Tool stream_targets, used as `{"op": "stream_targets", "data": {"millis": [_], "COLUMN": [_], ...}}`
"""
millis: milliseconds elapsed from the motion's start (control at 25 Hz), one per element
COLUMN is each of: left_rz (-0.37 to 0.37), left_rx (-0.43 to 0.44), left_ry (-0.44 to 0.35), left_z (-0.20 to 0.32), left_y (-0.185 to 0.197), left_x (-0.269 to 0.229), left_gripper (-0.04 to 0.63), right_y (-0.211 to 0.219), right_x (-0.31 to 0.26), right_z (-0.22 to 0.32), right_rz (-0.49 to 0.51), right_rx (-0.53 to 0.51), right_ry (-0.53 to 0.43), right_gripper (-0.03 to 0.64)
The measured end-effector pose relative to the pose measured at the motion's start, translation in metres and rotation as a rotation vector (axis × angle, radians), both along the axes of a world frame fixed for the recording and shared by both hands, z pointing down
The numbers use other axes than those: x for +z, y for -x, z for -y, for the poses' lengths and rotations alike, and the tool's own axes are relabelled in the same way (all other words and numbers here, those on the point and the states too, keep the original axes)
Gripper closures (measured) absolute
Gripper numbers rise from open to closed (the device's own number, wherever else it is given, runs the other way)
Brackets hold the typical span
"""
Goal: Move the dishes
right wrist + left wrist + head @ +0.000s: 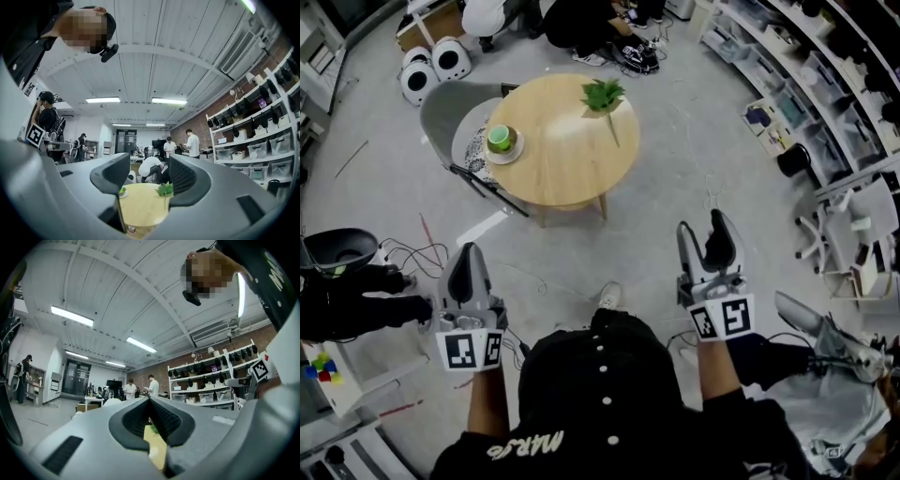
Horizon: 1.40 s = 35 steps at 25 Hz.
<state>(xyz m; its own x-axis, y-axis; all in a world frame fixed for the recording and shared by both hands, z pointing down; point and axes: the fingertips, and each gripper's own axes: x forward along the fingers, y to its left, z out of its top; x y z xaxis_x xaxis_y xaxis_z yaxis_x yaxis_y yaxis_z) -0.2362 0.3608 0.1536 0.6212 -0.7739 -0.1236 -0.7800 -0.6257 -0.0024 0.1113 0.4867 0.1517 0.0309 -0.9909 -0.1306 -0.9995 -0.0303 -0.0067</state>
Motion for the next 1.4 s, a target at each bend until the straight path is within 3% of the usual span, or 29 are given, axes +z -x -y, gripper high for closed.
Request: {"op": "stream_targets", "data": {"millis": [400,760,1080,1400], "left_rz": [-0.009,0.003,-0.009,-0.021], "left_rx": [-0.101,-0.114,-0.106,-0.114], "left_ry": [-0.01,-0.003,-0.018,-0.029], "left_z": [0.013,0.038,0.108,0.209], "left_y": [-0.05,-0.073,-0.091,-0.088], "left_x": [-0.008,0.0,-0.002,-0.01], "left_gripper": [0.592,0.592,0.592,0.592], "right_y": [-0.068,-0.094,-0.118,-0.122], "right_x": [0.006,0.012,0.011,-0.001], "right_z": [0.037,0.071,0.127,0.227], "right_rz": [0.0,0.012,0.011,0.008], "right_rx": [-0.046,-0.051,-0.021,-0.004], "right_ry": [0.002,0.015,0.028,0.021], "right_gripper": [0.383,0.39,0.397,0.399]}}
